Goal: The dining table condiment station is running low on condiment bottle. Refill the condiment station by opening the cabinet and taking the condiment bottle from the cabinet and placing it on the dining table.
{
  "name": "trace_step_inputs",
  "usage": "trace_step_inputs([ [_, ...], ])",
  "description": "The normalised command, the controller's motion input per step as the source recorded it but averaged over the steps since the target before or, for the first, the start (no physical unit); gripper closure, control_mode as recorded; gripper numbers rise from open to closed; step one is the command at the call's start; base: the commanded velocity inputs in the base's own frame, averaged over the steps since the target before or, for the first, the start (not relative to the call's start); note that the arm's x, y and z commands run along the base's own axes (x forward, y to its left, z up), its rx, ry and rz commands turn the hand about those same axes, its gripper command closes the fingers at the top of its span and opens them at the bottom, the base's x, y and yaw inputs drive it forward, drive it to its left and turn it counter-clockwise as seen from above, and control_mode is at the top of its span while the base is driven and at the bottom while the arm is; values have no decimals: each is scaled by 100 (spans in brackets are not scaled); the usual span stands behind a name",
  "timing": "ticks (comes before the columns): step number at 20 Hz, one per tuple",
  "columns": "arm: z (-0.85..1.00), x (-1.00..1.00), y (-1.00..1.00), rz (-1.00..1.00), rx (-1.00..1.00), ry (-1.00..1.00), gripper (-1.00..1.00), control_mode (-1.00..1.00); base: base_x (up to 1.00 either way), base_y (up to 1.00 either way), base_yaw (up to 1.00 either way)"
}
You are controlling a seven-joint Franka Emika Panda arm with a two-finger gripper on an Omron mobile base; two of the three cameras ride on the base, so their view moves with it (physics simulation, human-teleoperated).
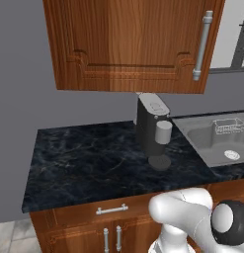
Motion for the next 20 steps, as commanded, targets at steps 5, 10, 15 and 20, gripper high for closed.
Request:
trace_step_inputs([
  [5, -12, 57, 0, 13, 33, 21, -100, -100, 0, 0, 0],
  [10, -25, 59, 15, 20, 14, 11, -100, -100, 0, 0, 0],
  [15, -25, 63, 3, 19, 11, 3, -100, -100, 0, 0, 0],
  [20, -14, 52, 12, 17, 4, 0, -100, -100, 0, 0, 0],
])
